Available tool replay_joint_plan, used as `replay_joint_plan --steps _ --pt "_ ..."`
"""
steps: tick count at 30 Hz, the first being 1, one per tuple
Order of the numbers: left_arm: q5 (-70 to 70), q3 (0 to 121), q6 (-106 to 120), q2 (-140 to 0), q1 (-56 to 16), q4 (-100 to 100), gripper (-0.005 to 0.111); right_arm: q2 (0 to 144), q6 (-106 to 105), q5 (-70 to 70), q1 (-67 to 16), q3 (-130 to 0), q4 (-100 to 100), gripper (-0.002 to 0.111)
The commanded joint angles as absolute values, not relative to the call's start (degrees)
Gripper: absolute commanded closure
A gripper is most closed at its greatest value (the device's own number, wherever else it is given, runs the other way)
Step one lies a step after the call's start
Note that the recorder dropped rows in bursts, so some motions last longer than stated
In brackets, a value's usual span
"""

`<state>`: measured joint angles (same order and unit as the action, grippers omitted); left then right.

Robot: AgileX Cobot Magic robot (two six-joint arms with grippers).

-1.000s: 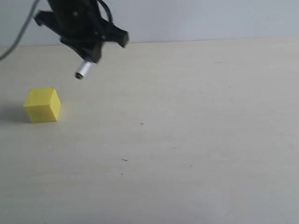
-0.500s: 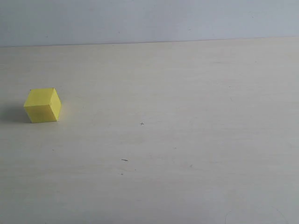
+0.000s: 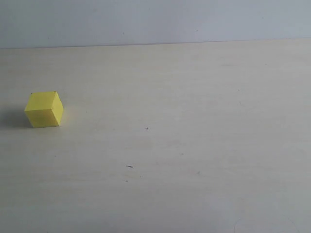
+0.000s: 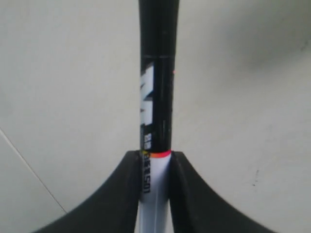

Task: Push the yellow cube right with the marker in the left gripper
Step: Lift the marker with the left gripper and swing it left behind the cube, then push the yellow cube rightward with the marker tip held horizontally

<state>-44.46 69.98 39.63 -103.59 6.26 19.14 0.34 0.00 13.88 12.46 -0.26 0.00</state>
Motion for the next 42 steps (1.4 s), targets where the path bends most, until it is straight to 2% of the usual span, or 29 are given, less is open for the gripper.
replay_joint_plan --steps 1,9,14,25,28,32,42 --pt "-42.4 70.0 56.8 -108.5 6.9 19.2 0.107 0.2 0.0 13.3 12.7 0.0 0.0 0.108" --pt "-39.1 71.8 72.4 -113.8 8.5 13.2 0.107 0.2 0.0 13.6 12.7 0.0 0.0 0.108" --pt "-45.5 73.0 91.2 -114.5 10.2 0.6 0.107 0.2 0.0 13.6 12.7 0.0 0.0 0.108" --pt "-41.6 72.6 91.0 -114.5 10.1 2.6 0.107 0.2 0.0 13.6 12.7 0.0 0.0 0.108" --pt "-41.1 72.6 84.8 -114.5 10.4 12.6 0.107 0.2 0.0 13.6 12.7 0.0 0.0 0.108" --pt "-42.9 72.6 88.2 -114.5 10.2 1.4 0.107 0.2 0.0 13.6 12.7 0.0 0.0 0.108" --pt "-45.0 72.6 88.3 -114.7 11.4 0.0 0.107 0.2 0.0 13.6 12.7 0.0 0.0 0.108"
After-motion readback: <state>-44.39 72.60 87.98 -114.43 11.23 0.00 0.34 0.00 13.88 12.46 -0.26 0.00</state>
